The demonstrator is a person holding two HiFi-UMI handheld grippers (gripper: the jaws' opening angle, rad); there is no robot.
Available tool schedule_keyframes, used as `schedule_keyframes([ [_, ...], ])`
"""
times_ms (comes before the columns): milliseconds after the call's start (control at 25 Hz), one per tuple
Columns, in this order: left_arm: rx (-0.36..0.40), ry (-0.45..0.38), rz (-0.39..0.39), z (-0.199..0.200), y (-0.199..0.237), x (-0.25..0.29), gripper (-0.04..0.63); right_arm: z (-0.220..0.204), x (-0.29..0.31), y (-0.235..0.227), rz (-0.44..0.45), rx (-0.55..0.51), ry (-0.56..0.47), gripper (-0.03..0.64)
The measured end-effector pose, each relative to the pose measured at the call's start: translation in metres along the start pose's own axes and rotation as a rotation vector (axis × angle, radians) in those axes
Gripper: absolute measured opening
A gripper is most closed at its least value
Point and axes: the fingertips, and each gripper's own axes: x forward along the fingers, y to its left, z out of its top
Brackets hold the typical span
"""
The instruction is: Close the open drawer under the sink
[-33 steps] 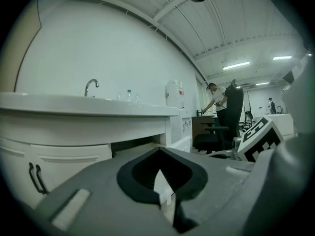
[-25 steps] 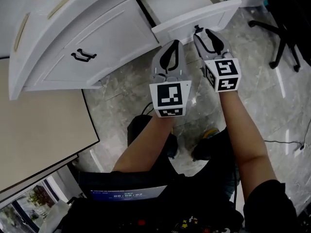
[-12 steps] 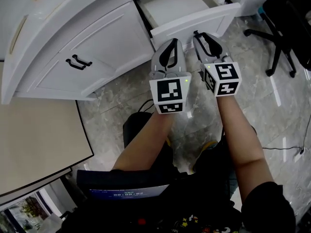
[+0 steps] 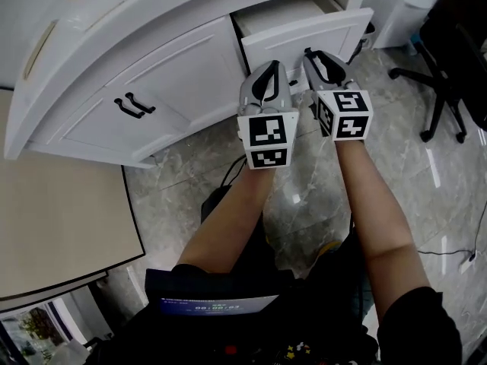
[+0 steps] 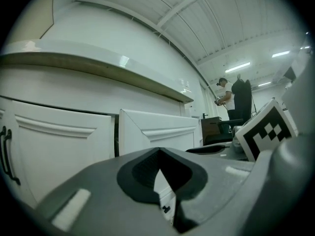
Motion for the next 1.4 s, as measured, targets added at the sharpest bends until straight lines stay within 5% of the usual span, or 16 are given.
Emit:
schedule_keyframes([
  [600,0.001,0.011,0.046,-0.013,0.045,0.04,0.0,0.007,0.082,-0.001,-0.02,-0.019,0.065,0.148],
  [1040,0.008,0.004,0.043,-0.003,0.04,0.031,0.0,0.008,0.074,0.0,-0.022,0.007,0.03,0.149],
  [1240,0.013,0.081,0.031,0.031,0.029,0.013,0.0,0.035,0.019,0.008,0.004,0.048,0.048,0.133],
  [1400,-0.014,0.163,0.017,0.1,0.022,-0.014,0.0,0.098,-0.045,0.026,0.033,0.079,0.114,0.14],
])
